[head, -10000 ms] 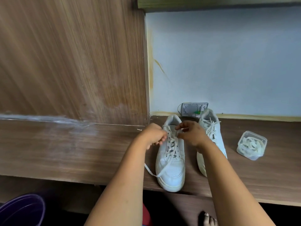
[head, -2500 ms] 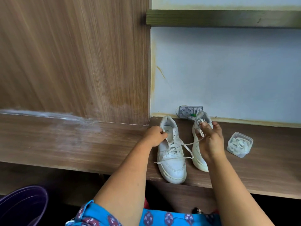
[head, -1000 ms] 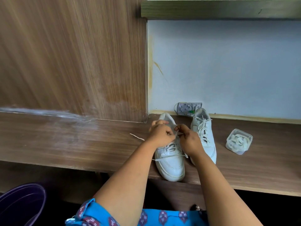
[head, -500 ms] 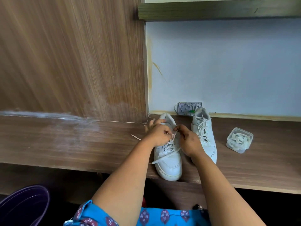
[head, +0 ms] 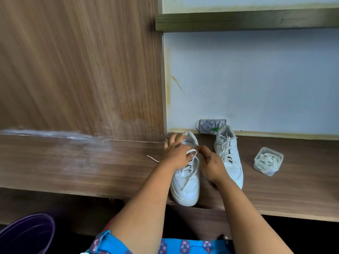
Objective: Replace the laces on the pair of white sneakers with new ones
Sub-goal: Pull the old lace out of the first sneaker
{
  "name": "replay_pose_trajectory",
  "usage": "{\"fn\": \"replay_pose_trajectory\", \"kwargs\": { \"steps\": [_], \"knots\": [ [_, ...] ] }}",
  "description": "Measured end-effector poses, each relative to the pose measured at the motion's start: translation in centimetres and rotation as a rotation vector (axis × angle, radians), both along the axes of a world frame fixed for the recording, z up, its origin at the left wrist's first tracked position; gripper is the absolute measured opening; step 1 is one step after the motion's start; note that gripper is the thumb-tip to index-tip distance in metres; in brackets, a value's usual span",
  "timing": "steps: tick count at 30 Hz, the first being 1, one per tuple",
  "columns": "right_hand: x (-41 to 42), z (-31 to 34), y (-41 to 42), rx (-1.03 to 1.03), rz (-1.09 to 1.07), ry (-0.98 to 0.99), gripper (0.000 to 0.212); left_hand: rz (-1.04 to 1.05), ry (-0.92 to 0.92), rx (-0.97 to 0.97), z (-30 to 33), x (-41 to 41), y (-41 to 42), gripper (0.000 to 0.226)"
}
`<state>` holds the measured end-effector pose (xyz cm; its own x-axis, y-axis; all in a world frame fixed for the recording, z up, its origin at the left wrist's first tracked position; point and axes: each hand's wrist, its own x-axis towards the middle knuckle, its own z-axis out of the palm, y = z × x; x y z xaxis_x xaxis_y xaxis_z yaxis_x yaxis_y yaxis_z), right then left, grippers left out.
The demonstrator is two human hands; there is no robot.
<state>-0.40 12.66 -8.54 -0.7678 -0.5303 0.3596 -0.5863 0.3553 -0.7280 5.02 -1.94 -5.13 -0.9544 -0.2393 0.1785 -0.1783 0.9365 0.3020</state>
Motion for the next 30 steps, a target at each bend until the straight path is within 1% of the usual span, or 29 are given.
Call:
{"fn": "replay_pose_trajectory", "kwargs": {
  "steps": [1, 2, 4, 5, 6, 7, 9, 10, 11, 12, 13, 15, 16, 17, 19, 20, 21, 22, 23, 25, 27, 28, 29, 30],
  "knots": [
    [0.0, 0.0, 0.1, -0.006, -0.002, -0.004, 0.018, 0.026, 0.064, 0.128, 0.1, -0.1, 0.3, 0.017],
    [0.0, -0.1, 0.2, -0.006, -0.009, -0.004, 0.018, 0.072, 0.173, 0.38, 0.7, 0.0, 0.6, 0.014],
    [-0.1, -0.2, 0.4, 0.006, -0.017, -0.002, 0.023, 0.209, 0.435, 1.219, 3.6, 0.9, 0.2, 0.021],
    [-0.2, -0.3, 0.5, 0.012, -0.008, -0.003, 0.024, 0.248, 0.578, 1.574, 5.0, 1.5, -0.7, 0.024],
    [-0.3, -0.3, 0.5, 0.015, 0.004, -0.003, 0.025, 0.272, 0.709, 1.776, 5.9, 2.2, -2.1, 0.023],
    [-0.3, -0.4, 0.5, 0.016, 0.012, 0.001, 0.026, 0.29, 0.805, 1.869, 6.5, 3.1, -3.3, 0.022],
    [-0.5, -0.5, 0.4, 0.026, 0.013, 0.026, 0.027, 0.384, 0.868, 1.801, 6.5, 4.2, -4.7, 0.021],
    [-0.4, -0.5, 0.4, 0.041, 0.013, 0.037, 0.028, 0.487, 0.829, 1.715, 5.7, 4.3, -5.2, 0.023],
    [-0.4, -0.4, 0.3, 0.051, 0.018, 0.045, 0.029, 0.575, 0.75, 1.611, 5.1, 4.2, -5.2, 0.023],
    [-0.2, -0.4, 0.1, 0.058, 0.023, 0.049, 0.03, 0.665, 0.6, 1.444, 4.2, 3.7, -5.3, 0.018],
    [-0.1, -0.5, 0.0, 0.065, 0.024, 0.053, 0.032, 0.704, 0.391, 1.236, 3.6, 3.4, -5.1, 0.017],
    [0.2, -0.6, -0.2, 0.088, 0.015, 0.077, 0.035, 0.745, -0.058, 0.694, 2.3, 3.2, -4.9, 0.054],
    [0.2, -0.7, -0.4, 0.108, 0.005, 0.093, 0.036, 0.715, -0.187, 0.539, 2.2, 3.3, -4.4, 0.063],
    [0.3, -0.8, -0.5, 0.129, -0.009, 0.103, 0.034, 0.638, -0.252, 0.498, 1.8, 3.1, -4.0, 0.06],
    [0.5, -0.9, -0.8, 0.152, -0.038, 0.119, 0.034, 0.49, -0.289, 0.755, 1.4, 2.6, -2.4, 0.04],
    [0.7, -1.0, -1.0, 0.148, -0.049, 0.132, 0.034, 0.438, -0.306, 0.847, 1.4, 2.6, -1.6, 0.032],
    [1.0, -0.9, -1.1, 0.14, -0.055, 0.149, 0.034, 0.386, -0.308, 0.87, 1.4, 2.4, -1.1, 0.025],
    [1.3, -0.9, -1.3, 0.139, -0.054, 0.165, 0.035, 0.342, -0.313, 0.833, 1.4, 2.3, -0.7, 0.017],
    [1.5, -0.8, -1.5, 0.147, -0.043, 0.173, 0.036, 0.296, -0.325, 0.787, 1.5, 2.2, -0.5, 0.014],
    [2.2, -0.5, -1.8, 0.151, 0.002, 0.165, 0.039, 0.201, -0.366, 0.635, 2.3, 2.4, 0.1, 0.016],
    [2.6, -0.1, -1.9, 0.098, 0.036, 0.149, 0.04, 0.111, -0.412, 0.442, 3.0, 2.5, 0.2, 0.02],
    [2.7, 0.0, -1.9, 0.065, 0.041, 0.143, 0.041, 0.077, -0.429, 0.392, 3.3, 2.7, 0.2, 0.021],
    [2.5, 0.1, -1.9, 0.043, 0.043, 0.137, 0.04, 0.041, -0.453, 0.407, 3.5, 2.9, 0.0, 0.018],
    [2.3, 0.0, -1.7, 0.038, 0.052, 0.134, 0.038, -0.001, -0.488, 0.481, 3.7, 3.1, -0.3, 0.013]
  ]
}}
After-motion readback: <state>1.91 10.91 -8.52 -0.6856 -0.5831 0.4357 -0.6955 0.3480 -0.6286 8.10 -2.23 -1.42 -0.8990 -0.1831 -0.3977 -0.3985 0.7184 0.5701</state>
